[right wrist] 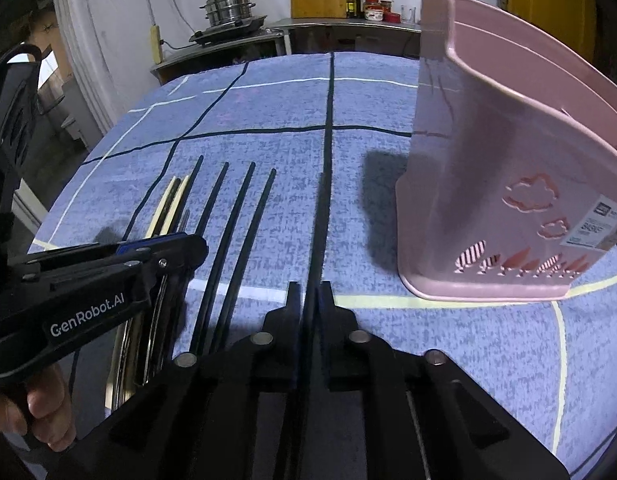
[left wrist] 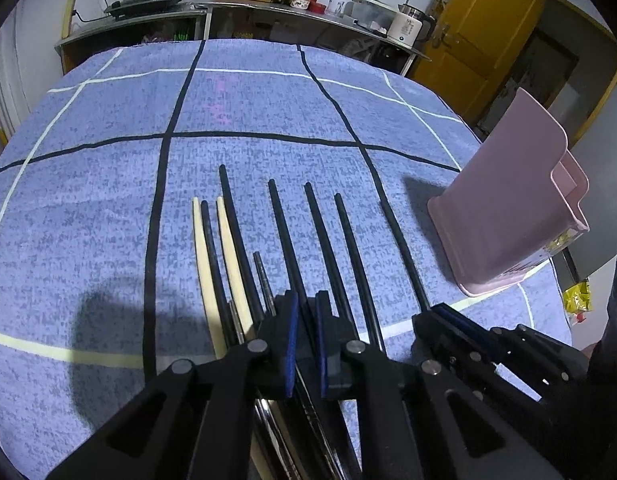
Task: Organize utensils
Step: 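Lift the black chopsticks upright with both tools toward the pink basket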
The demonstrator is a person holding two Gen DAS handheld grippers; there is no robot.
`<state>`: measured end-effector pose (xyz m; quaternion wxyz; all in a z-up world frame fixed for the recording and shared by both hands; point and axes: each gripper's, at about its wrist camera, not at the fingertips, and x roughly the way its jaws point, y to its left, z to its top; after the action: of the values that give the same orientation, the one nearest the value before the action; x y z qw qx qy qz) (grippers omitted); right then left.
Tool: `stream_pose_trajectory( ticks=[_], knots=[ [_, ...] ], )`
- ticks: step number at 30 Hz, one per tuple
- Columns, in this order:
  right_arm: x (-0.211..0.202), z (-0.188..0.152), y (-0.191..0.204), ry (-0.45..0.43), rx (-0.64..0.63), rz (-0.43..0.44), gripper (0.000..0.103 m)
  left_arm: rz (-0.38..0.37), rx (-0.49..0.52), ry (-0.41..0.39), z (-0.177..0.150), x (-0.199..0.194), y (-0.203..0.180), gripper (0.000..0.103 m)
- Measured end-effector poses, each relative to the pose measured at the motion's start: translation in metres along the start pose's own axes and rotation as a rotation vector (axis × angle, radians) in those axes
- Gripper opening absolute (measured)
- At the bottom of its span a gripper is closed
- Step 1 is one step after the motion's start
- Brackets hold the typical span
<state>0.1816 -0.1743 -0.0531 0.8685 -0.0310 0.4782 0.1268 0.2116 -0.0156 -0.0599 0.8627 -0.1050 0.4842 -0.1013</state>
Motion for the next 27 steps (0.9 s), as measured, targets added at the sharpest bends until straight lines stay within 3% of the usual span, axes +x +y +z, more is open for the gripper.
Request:
stream_pose_trajectory(
  ticks=[11,20,27],
  knots=[
    [-0.034,0.001,-0.004,-0.077,0.011,0.056,0.006,-0.054,-0.026,-0.022,-0.001,-0.023,-0.002,0.007],
    [-0.1,0.005,-0.008,-0.213,0.026,0.105,0.006,-0.094,0.023,-0.142,-0.004,-0.094,-0.022,0.006],
    [-0.13,0.004,-0.007,-0.269,0.031,0.114,0.006,-0.122,0.069,-0.225,-0.005,-0.144,-0.034,0.006]
  ],
)
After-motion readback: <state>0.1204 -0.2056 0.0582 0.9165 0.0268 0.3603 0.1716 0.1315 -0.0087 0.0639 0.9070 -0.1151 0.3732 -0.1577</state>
